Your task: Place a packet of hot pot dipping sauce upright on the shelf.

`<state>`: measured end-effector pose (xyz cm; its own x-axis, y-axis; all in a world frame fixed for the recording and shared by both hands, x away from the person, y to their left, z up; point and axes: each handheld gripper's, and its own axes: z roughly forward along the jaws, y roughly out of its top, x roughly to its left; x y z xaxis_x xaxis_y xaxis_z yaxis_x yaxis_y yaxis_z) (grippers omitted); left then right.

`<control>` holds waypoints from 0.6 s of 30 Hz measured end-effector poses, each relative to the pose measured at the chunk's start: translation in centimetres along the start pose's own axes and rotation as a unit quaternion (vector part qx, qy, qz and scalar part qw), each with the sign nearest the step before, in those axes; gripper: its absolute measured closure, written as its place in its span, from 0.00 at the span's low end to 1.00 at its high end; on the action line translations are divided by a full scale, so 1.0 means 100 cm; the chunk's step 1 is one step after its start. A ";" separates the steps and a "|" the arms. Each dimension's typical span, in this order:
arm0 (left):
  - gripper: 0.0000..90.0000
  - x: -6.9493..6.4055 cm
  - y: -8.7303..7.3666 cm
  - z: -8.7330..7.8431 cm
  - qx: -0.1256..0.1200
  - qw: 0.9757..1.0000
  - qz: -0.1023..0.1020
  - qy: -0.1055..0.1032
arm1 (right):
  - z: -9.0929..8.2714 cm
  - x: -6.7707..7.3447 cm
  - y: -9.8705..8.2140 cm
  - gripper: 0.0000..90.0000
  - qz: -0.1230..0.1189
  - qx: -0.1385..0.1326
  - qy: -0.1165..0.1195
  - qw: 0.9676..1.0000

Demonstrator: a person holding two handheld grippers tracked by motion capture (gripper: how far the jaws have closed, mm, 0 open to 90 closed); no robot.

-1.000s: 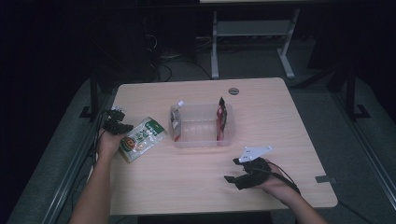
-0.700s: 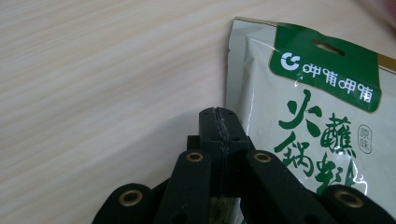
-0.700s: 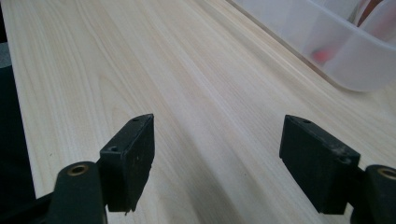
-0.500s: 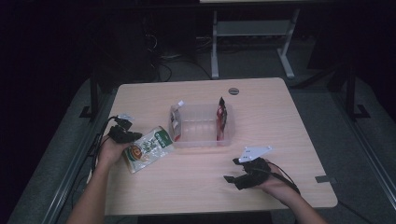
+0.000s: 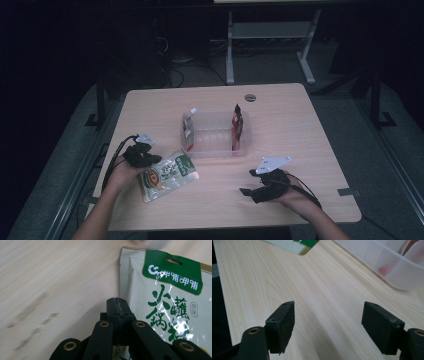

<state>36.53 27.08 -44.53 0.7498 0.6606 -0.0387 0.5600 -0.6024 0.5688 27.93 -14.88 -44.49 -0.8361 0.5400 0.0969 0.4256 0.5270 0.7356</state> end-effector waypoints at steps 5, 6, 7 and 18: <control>1.00 -0.024 0.002 -0.002 -0.001 0.999 0.029 -0.016 | 0.000 0.000 0.000 0.29 0.000 0.000 0.000 1.000; 1.00 -0.029 0.002 -0.002 -0.007 0.999 0.029 -0.022 | -0.001 0.000 0.000 0.29 0.000 0.000 -0.001 1.000; 1.00 -0.033 0.003 -0.003 -0.008 0.999 0.035 -0.025 | -0.001 0.000 0.000 0.29 -0.001 -0.001 0.000 1.000; 1.00 -0.041 -0.005 -0.033 -0.047 0.998 0.027 -0.013 | -0.002 -0.001 0.000 0.29 0.000 -0.003 -0.002 1.000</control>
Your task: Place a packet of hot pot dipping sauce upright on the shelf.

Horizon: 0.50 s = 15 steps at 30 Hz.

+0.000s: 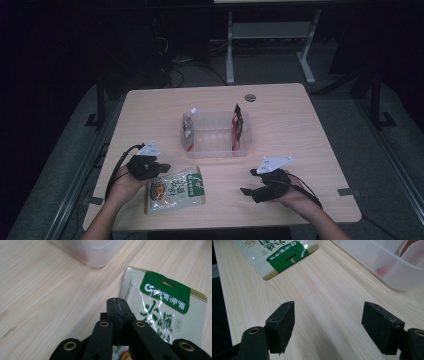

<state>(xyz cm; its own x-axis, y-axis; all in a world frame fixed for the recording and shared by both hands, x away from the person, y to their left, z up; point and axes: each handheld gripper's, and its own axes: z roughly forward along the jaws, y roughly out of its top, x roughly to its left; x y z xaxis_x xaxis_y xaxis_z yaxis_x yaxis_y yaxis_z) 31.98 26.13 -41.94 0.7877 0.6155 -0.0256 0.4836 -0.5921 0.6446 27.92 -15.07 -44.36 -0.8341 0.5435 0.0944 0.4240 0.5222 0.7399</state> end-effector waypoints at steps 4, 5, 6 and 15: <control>1.00 0.006 -0.022 -0.020 -0.008 0.999 -0.033 0.019 | 0.000 0.000 0.000 0.29 0.000 0.001 0.001 1.000; 1.00 0.007 -0.028 -0.023 -0.013 0.999 -0.045 0.021 | 0.000 0.000 0.000 0.29 -0.001 0.001 0.002 1.000; 1.00 0.008 -0.034 -0.026 -0.007 0.999 -0.047 0.024 | 0.000 0.001 0.000 0.29 -0.003 0.002 0.002 1.000; 1.00 -0.002 -0.058 -0.022 0.010 0.999 -0.053 -0.009 | 0.004 0.002 0.001 0.29 -0.010 0.007 0.005 1.000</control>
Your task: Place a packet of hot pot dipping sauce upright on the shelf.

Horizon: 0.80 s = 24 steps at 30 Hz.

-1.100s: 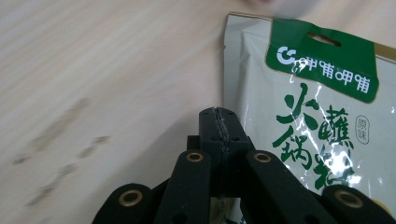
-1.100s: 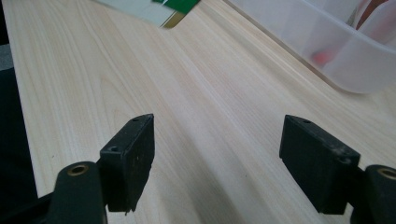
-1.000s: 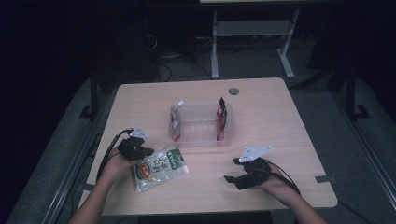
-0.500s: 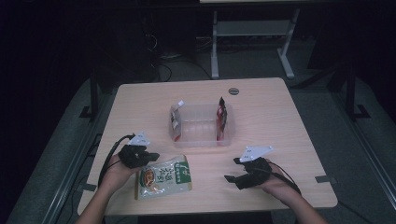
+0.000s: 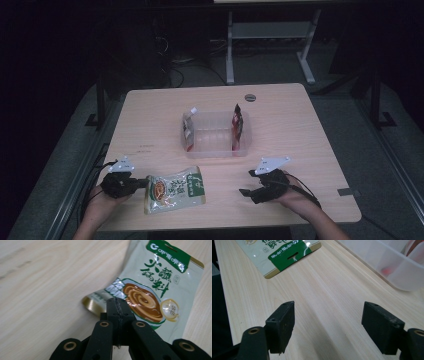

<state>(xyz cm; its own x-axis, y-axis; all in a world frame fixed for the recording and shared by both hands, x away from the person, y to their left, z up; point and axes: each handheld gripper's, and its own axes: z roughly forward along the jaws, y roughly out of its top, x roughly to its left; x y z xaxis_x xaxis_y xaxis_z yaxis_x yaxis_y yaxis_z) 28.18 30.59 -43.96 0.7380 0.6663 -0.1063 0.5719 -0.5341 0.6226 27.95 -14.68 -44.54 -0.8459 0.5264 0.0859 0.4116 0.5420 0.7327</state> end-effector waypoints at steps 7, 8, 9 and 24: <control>1.00 -0.011 0.009 0.019 0.012 0.999 0.024 -0.028 | -0.001 0.000 0.000 0.29 0.003 0.000 -0.003 1.000; 1.00 -0.014 0.012 0.022 0.012 0.999 0.027 -0.034 | -0.001 0.000 0.000 0.29 0.003 0.001 -0.002 1.000; 1.00 -0.017 0.014 0.025 0.009 0.999 0.028 -0.040 | 0.000 0.000 0.000 0.29 0.003 0.001 -0.002 1.000; 0.99 -0.063 0.045 0.058 0.017 0.991 0.078 -0.106 | 0.001 -0.003 -0.002 0.29 0.007 0.004 -0.011 1.000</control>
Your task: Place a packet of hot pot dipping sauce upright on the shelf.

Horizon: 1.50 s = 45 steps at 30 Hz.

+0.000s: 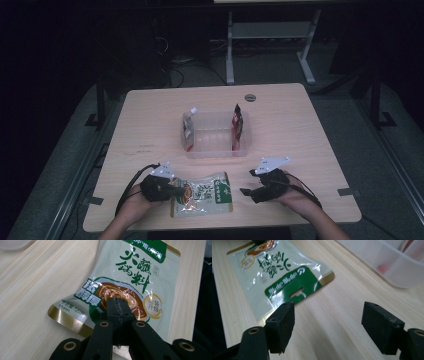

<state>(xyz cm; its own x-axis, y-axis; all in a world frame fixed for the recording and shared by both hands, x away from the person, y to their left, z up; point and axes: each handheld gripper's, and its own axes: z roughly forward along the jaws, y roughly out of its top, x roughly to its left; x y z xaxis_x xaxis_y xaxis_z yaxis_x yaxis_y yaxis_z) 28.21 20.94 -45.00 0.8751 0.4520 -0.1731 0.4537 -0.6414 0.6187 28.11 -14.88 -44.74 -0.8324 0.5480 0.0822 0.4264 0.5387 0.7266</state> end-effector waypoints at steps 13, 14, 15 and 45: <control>0.48 0.010 0.037 0.011 -0.012 0.998 0.055 -0.009 | -0.002 -0.004 0.003 0.20 0.012 0.000 0.008 1.000; 0.45 0.010 0.037 0.011 -0.012 0.998 0.055 -0.009 | -0.002 -0.005 0.004 0.18 0.006 0.002 0.012 1.000; 0.42 0.011 0.034 0.016 -0.003 0.998 0.057 -0.012 | -0.002 -0.005 0.005 0.17 0.009 0.007 0.018 1.000; 0.97 0.004 0.021 0.017 0.027 0.998 0.050 -0.012 | 0.003 -0.005 0.008 0.15 0.035 0.010 0.067 0.997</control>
<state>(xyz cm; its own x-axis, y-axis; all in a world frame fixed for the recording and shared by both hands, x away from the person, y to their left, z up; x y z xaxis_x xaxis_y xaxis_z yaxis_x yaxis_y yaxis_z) 29.79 18.68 -45.06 0.9203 0.3686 -0.1312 0.3709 -0.7154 0.5921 28.97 -14.51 -44.36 -0.8401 0.4943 0.2235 0.4906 0.5163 0.7020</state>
